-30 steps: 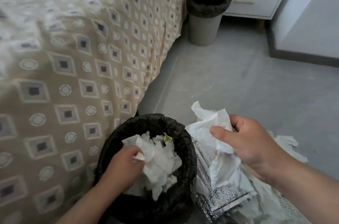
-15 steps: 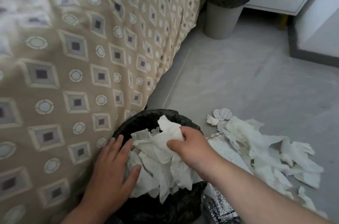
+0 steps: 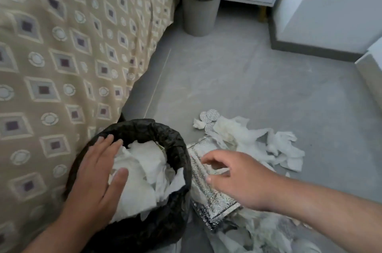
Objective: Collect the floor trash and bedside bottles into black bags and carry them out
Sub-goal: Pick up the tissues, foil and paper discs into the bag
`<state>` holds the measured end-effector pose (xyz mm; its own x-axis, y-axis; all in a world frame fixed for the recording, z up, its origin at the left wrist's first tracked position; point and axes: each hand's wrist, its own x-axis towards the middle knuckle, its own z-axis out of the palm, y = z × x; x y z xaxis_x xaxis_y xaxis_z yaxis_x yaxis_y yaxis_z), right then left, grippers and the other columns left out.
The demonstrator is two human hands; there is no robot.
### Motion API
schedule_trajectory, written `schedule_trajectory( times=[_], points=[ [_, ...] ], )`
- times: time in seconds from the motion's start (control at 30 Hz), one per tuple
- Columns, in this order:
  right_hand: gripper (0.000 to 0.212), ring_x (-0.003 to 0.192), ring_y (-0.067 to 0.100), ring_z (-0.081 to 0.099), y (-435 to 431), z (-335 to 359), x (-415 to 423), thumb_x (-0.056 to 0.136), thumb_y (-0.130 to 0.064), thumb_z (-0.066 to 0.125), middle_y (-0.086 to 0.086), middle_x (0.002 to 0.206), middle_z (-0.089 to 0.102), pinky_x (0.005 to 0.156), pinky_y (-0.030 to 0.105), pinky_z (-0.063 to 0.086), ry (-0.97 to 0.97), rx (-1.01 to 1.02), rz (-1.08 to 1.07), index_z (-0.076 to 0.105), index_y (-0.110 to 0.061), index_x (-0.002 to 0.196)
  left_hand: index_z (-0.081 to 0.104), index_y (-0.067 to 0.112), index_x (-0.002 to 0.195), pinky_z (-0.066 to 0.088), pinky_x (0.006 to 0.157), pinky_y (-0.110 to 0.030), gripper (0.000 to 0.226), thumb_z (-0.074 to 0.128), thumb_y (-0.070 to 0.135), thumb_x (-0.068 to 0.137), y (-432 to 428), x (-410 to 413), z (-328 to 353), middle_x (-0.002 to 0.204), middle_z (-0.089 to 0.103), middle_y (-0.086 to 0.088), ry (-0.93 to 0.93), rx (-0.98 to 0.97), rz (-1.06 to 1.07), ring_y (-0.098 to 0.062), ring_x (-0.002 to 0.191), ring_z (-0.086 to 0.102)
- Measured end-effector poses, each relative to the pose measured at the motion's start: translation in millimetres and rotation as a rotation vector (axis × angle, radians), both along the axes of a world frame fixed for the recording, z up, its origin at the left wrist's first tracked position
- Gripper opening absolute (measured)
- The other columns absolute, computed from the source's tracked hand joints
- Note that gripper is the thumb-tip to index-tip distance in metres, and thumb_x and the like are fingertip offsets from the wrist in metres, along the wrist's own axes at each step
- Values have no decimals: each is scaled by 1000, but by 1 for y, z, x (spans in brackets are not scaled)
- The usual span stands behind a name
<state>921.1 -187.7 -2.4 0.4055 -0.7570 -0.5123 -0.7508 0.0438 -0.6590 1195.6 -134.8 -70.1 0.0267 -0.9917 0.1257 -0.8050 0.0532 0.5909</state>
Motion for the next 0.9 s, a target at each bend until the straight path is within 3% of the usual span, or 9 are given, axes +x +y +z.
schedule_trajectory(
  times=[0.1,0.17,0.27,0.4,0.47,0.53,0.6,0.7,0.9],
  points=[
    [18,96,5,60,-9,-14,-85,89,-25,61,-12,105,63,86,22,48,74,-6,-232,61,-30,106,42,26,137,12,114,-19,54,31,53,91,-16,-43,20,147,27,22,-1,-68,-252,2,142,13],
    [8,76,12,59,-9,-39,-145,87,-20,62,-5,84,64,74,31,49,167,-15,-431,67,-16,91,45,25,133,12,111,-12,53,28,57,94,-28,-77,27,144,36,12,-43,-57,-445,-1,141,20],
    [20,66,20,49,4,-77,-213,81,-9,55,10,70,52,63,33,42,268,49,-600,61,10,86,47,23,127,25,108,-21,50,31,56,94,-42,-127,26,137,48,1,-142,-31,-702,-12,129,39],
    [13,67,18,48,27,-114,-256,79,-9,55,11,72,52,62,29,38,364,165,-560,63,1,76,56,25,115,43,96,-24,37,44,47,87,-53,-189,4,123,61,2,-331,-49,-1022,-13,111,57],
    [15,70,19,50,31,-125,-264,81,-10,55,9,76,57,64,29,40,352,182,-569,66,1,83,54,27,117,50,90,-23,40,43,49,85,-62,-223,-11,121,61,5,-435,-16,-1112,-12,108,60],
    [20,74,20,54,33,-137,-267,83,-11,55,9,85,62,66,30,43,330,209,-582,67,0,94,49,23,127,40,100,-24,49,36,48,87,-79,-257,-32,132,53,3,-475,85,-1105,-14,120,51],
    [29,89,22,59,36,-147,-265,86,-18,56,10,104,64,75,28,45,355,224,-527,64,-5,110,43,20,134,31,107,-28,50,40,44,91,-103,-283,-55,139,45,0,-446,243,-967,-17,127,41],
    [48,114,23,55,36,-160,-250,87,-33,58,9,128,56,90,27,42,362,182,-418,51,-14,130,30,18,144,25,112,-33,59,51,34,92,-145,-289,-90,151,31,-4,-422,313,-715,-21,137,30],
    [72,130,27,41,13,-186,-198,82,-60,51,8,141,40,105,37,38,303,56,-428,37,-23,142,10,35,149,19,116,-45,83,58,45,82,-193,-278,-122,160,4,-5,-560,488,-562,-30,146,8]
  ],
)
